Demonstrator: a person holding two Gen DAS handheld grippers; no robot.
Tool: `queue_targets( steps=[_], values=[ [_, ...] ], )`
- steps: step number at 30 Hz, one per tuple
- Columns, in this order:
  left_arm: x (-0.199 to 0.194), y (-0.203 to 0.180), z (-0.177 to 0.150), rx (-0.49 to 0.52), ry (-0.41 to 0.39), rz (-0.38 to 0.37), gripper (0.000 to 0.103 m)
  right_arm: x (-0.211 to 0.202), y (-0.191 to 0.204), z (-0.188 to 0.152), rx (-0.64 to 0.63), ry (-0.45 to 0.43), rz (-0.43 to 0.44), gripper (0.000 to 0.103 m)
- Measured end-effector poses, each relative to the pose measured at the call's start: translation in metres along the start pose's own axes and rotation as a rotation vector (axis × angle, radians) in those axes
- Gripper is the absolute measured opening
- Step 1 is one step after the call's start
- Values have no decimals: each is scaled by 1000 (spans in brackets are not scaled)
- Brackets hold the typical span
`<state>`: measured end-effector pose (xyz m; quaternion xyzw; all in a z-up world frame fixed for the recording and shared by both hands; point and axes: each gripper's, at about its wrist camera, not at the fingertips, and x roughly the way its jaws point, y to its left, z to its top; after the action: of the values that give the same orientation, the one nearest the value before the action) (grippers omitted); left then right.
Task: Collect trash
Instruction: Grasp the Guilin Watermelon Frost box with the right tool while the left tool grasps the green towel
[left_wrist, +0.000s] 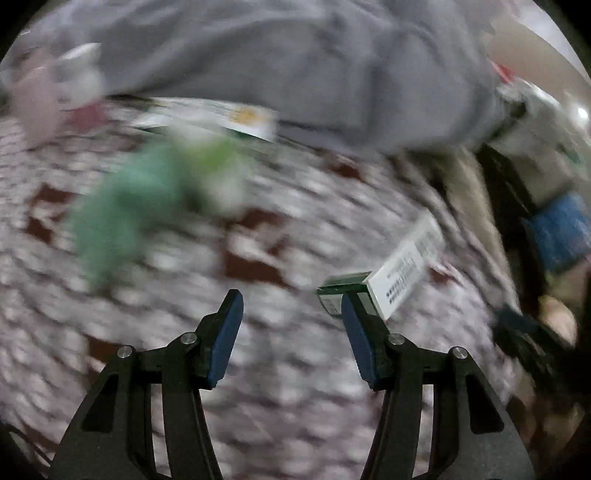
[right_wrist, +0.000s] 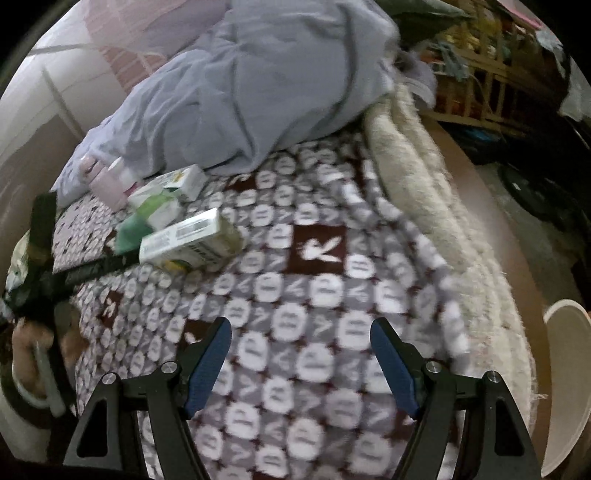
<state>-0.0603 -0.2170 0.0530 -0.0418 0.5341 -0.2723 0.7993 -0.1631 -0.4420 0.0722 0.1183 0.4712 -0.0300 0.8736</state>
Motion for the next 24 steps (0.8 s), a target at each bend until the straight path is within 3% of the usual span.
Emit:
queue_targets(
  steps=[3, 7, 10, 13, 18, 20, 24],
  values=[
    [0, -28, -14, 65, 37, -75, 53, -2, -12, 3, 55, -4, 2, 75],
    [-13, -40, -25, 126, 40, -81, 53, 0, -11, 6, 80, 9, 38, 75],
    [-31, -22, -25, 126, -3, -12, 53, 5, 0, 10, 82, 8, 55, 75],
    [-45, 10, -18, 109, -48, 96, 55, 19, 14, 13, 99, 35, 72, 81],
    [-62, 65, -3, 58, -115, 259, 55, 53, 44, 24, 109, 82, 82, 81],
    [-62, 81, 7, 47, -125, 294, 56, 67, 57, 32, 81, 94, 59, 81],
    [-48, 97, 28, 52, -142, 273, 63, 92, 80, 47, -5, 116, 2, 81]
  ],
)
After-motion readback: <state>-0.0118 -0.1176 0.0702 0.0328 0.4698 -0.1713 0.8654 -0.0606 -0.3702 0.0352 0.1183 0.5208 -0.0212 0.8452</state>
